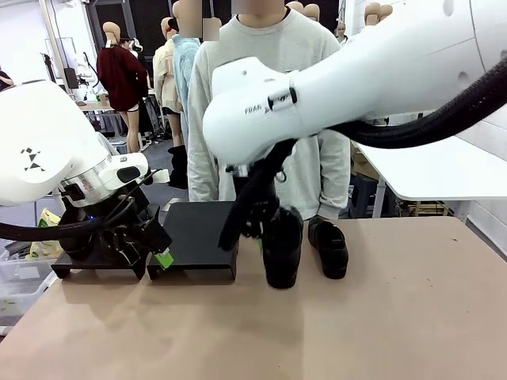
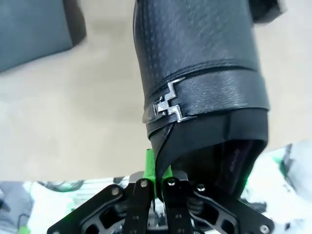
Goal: Organize the shoes by placing them on the stand.
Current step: Pick up one Shoe and place it in the middle of the table.
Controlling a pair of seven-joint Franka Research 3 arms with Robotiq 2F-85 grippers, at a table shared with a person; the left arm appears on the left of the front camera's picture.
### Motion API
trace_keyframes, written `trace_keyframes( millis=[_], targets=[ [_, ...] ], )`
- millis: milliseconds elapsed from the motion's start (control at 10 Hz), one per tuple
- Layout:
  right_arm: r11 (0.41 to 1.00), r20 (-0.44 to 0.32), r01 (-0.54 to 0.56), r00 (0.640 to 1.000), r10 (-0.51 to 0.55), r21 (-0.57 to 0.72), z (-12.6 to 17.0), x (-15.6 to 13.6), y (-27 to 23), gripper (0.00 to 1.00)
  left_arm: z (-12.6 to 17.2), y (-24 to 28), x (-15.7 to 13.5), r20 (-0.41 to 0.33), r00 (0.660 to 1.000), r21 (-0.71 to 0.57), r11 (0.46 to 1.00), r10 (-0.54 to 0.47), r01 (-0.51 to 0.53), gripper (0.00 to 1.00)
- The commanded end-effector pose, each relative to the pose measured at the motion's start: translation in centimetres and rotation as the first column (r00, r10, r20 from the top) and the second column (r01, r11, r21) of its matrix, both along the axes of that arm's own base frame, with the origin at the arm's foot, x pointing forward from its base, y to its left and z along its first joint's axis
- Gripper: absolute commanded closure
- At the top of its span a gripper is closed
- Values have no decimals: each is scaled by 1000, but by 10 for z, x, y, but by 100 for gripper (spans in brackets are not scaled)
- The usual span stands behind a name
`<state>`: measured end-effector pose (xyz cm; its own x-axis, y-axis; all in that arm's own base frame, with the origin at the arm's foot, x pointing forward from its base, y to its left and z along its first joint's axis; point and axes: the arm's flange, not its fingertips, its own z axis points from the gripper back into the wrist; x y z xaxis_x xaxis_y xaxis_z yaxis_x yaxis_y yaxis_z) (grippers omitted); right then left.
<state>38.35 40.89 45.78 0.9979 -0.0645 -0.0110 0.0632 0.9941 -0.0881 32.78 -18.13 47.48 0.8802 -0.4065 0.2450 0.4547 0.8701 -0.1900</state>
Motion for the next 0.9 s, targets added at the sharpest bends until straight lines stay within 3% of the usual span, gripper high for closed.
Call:
trace_keyframes(
  millis=[0,200,400,800],
  targets=[
    [999,25,15,1000,-16,44,-22,-42,-2,100,0,1,0,-3,1000,-6,1000,2,-2,0],
    [996,-19,22,1000,-21,86,-48,-59,-2,100,0,1,0,-3,1000,-6,1000,2,-2,0],
    [991,-27,-61,998,64,120,-65,-72,6,100,0,1,0,-3,1000,-6,1000,2,-2,0],
    [971,-66,-219,972,226,98,-87,-57,15,100,0,1,0,-3,1000,-6,1000,2,-2,0]
  ],
)
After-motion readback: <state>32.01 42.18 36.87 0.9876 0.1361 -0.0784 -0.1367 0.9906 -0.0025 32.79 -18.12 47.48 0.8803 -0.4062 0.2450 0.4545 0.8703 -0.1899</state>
